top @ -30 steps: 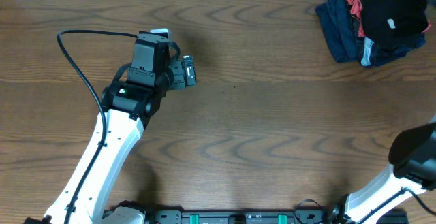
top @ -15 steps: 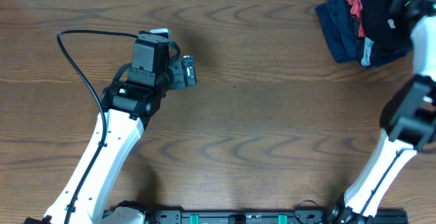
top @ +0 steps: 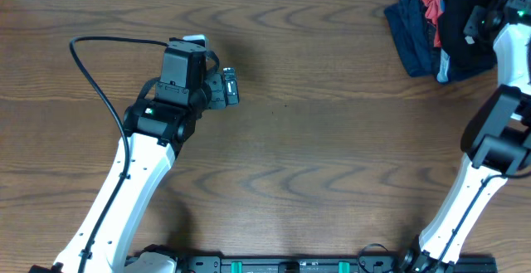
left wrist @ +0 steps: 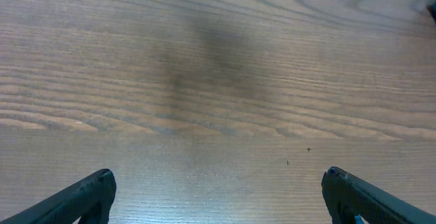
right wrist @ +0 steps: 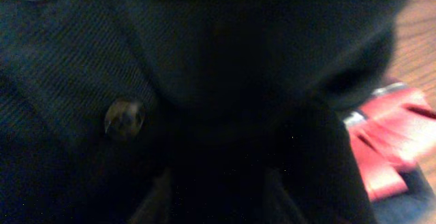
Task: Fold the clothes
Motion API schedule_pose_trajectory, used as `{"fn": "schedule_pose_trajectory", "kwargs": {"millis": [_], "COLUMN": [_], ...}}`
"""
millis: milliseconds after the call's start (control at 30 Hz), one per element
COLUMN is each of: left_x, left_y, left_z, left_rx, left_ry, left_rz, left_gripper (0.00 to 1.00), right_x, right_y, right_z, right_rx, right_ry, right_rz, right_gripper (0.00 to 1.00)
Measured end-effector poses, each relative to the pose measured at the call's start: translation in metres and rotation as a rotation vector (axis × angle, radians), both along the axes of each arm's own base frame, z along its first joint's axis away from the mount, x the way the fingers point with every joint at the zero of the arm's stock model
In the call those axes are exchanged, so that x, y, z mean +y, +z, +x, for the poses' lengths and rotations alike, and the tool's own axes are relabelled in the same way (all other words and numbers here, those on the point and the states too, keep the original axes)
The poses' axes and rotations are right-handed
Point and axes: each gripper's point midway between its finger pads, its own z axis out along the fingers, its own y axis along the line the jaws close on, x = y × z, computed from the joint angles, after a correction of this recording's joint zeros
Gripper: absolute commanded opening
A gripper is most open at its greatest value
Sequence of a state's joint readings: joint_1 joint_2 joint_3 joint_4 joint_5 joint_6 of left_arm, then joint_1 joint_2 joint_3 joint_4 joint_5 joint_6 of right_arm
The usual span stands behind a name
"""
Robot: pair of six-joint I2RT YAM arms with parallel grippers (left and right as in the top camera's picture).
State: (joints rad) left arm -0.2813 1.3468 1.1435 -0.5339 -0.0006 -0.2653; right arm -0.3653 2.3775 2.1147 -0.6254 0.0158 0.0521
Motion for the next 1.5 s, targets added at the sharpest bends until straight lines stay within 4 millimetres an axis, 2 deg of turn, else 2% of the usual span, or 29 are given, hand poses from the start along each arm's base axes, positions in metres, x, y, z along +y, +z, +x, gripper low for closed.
{"fn": "schedule_pose_trajectory", "kwargs": {"millis": [33,67,100,167,233,333,400,500,600,667,967,1133,1233,1333,1400,1500], "left_x": [0.0,0.0,0.0,0.0,0.0,0.0,0.0,0.0,0.0,0.0,0.0,0.0,0.0,0.0,0.0,0.0], "left_y": [0.0,0.0,0.0,0.0,0.0,0.0,0.0,0.0,0.0,0.0,0.0,0.0,0.0,0.0,0.0,0.0], "left_z": [0.0,0.0,0.0,0.0,0.0,0.0,0.0,0.0,0.0,0.0,0.0,0.0,0.0,0.0,0.0,0.0], "left_rx": [0.0,0.0,0.0,0.0,0.0,0.0,0.0,0.0,0.0,0.0,0.0,0.0,0.0,0.0,0.0,0.0], "left_ry": [0.0,0.0,0.0,0.0,0.0,0.0,0.0,0.0,0.0,0.0,0.0,0.0,0.0,0.0,0.0,0.0], "left_rz": [0.0,0.0,0.0,0.0,0.0,0.0,0.0,0.0,0.0,0.0,0.0,0.0,0.0,0.0,0.0,0.0], "left_gripper": [0.98,0.98,0.98,0.98,0.98,0.98,0.98,0.98,0.98,0.98,0.98,0.98,0.98,0.98,0.98,0.98], "right_x": [0.002,0.005,0.008,0.013,0.022,0.043,0.059,0.082,0.099,0.107,0.135,0.162,0.179,0.19,0.194,0.199], "right_y": [0.015,0.037,0.06,0.12,0.201,0.329,0.395,0.464,0.499,0.513,0.551,0.55,0.533,0.503,0.474,0.421], "right_z": [-0.004,-0.007,-0.011,-0.02,-0.038,-0.091,-0.132,-0.193,-0.236,-0.257,-0.331,-0.373,-0.391,-0.393,-0.384,-0.352], "right_rx": [-0.011,-0.036,-0.065,-0.153,-0.293,-0.526,-0.656,-0.809,-0.895,-0.934,-1.059,-1.077,-1.063,-1.024,-0.979,-0.916], "right_ry": [0.005,0.015,0.019,0.029,0.038,0.045,0.047,0.05,0.05,0.051,0.051,0.09,0.143,0.192,0.223,0.271], "right_rz": [-0.004,-0.011,-0.015,-0.044,-0.097,-0.188,-0.241,-0.302,-0.338,-0.354,-0.405,-0.383,-0.341,-0.299,-0.269,-0.227], "right_gripper": [0.61,0.93,0.99,0.99,0.99,0.99,0.99,0.99,0.99,0.99,0.99,0.99,0.99,0.99,0.99,0.99]}}
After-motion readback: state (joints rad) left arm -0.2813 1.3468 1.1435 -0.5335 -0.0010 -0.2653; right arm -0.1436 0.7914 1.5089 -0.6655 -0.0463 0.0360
